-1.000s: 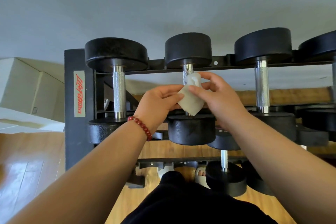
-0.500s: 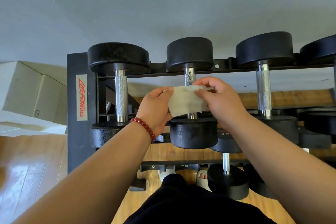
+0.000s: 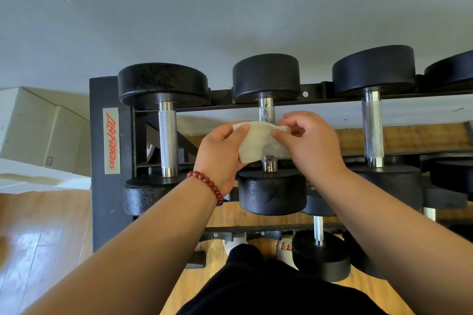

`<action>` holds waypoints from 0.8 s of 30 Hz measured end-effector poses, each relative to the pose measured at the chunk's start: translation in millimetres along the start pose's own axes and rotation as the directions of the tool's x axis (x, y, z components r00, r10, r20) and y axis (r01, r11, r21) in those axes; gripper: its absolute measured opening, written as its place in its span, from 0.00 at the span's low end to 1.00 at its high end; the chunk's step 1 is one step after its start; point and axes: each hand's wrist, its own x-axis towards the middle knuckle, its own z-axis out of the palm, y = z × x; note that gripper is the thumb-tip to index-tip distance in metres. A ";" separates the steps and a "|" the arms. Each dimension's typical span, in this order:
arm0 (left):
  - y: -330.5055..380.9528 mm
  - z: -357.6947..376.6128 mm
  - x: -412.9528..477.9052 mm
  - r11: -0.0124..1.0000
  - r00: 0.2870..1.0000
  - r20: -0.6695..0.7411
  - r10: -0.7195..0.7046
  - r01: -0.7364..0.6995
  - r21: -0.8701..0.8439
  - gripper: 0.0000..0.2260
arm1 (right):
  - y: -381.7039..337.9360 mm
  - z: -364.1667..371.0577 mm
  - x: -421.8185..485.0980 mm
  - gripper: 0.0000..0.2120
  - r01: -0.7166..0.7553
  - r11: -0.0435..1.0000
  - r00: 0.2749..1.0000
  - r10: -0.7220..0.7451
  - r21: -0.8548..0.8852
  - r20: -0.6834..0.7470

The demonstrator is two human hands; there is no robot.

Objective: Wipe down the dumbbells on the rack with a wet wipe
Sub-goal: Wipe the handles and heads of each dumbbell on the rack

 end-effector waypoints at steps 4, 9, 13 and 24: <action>-1.5 8.5 -1.7 0.999 0.998 -0.026 0.050 -0.051 -0.017 0.09 | -2.2 7.7 -3.8 0.03 0.089 0.996 0.995 -0.088 0.018 -0.039; 0.6 15.0 -8.2 0.985 0.996 0.045 0.081 -0.073 -0.158 0.12 | -5.8 13.1 -13.6 0.10 0.040 0.969 0.994 -0.062 0.244 0.086; -2.7 12.5 -3.9 0.994 0.996 0.004 0.091 -0.090 -0.063 0.10 | -7.7 7.2 -17.6 0.12 0.008 0.932 0.987 -0.066 0.363 0.149; 2.3 19.4 29.9 0.931 0.923 -0.216 0.317 -0.261 0.254 0.10 | 21.5 22.2 -40.6 0.14 0.007 0.952 1.000 -0.013 0.306 0.017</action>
